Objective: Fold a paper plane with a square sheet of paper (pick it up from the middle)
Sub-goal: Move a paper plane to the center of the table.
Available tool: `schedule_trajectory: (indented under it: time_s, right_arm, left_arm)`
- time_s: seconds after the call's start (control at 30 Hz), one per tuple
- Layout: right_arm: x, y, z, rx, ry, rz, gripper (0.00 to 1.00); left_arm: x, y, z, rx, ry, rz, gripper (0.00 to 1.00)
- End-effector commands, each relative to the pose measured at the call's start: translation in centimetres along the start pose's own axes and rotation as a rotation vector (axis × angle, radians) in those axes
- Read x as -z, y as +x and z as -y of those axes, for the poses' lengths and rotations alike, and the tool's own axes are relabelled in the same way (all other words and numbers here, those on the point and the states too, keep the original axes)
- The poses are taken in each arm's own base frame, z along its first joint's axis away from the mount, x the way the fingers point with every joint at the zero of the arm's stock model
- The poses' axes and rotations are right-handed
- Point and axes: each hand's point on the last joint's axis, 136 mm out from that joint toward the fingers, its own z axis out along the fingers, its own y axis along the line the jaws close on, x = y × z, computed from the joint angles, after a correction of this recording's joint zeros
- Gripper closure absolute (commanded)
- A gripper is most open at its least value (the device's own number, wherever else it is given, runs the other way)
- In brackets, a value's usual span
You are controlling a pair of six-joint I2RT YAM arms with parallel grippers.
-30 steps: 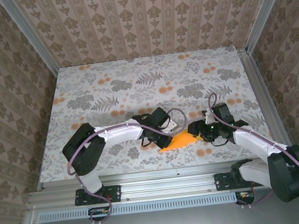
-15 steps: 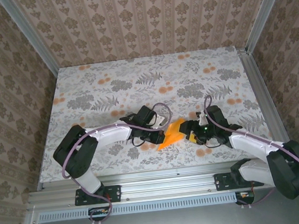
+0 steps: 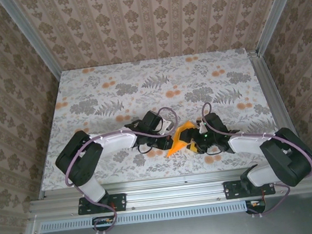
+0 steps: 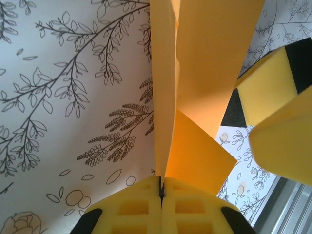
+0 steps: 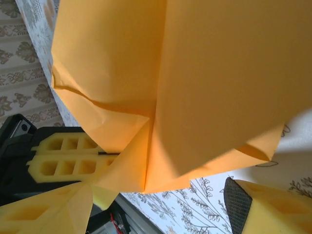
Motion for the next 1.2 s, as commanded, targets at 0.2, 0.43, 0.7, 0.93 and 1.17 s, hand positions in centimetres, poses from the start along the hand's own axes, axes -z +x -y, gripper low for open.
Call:
schedule_trajectory:
  time_s: [0.2, 0.43, 0.7, 0.93, 1.17]
  right_arm:
    - [-1.4, -1.0, -2.6, 0.014, -0.063, 0.009, 0.29]
    - [-2.1, -0.5, -2.6, -0.007, -0.08, -0.014, 0.32]
    - [-2.3, -0.5, -2.0, -0.027, -0.065, -0.01, 0.43]
    - [-2.2, -0.6, -2.5, -0.033, -0.079, -0.011, 0.58]
    - [-2.3, -0.4, -3.0, -0.035, -0.091, -0.016, 0.67]
  left_arm:
    - [0.6, -0.2, 0.5, 0.008, 0.029, 0.024, 1.0]
    - [0.6, -0.4, 0.5, 0.03, 0.035, 0.037, 1.0]
    - [1.0, -1.1, 1.5, 0.055, 0.081, 0.063, 1.0]
    - [0.9, -0.9, 1.3, 0.062, 0.078, 0.057, 1.0]
    - [0.9, -0.8, 1.2, 0.059, 0.066, 0.055, 1.0]
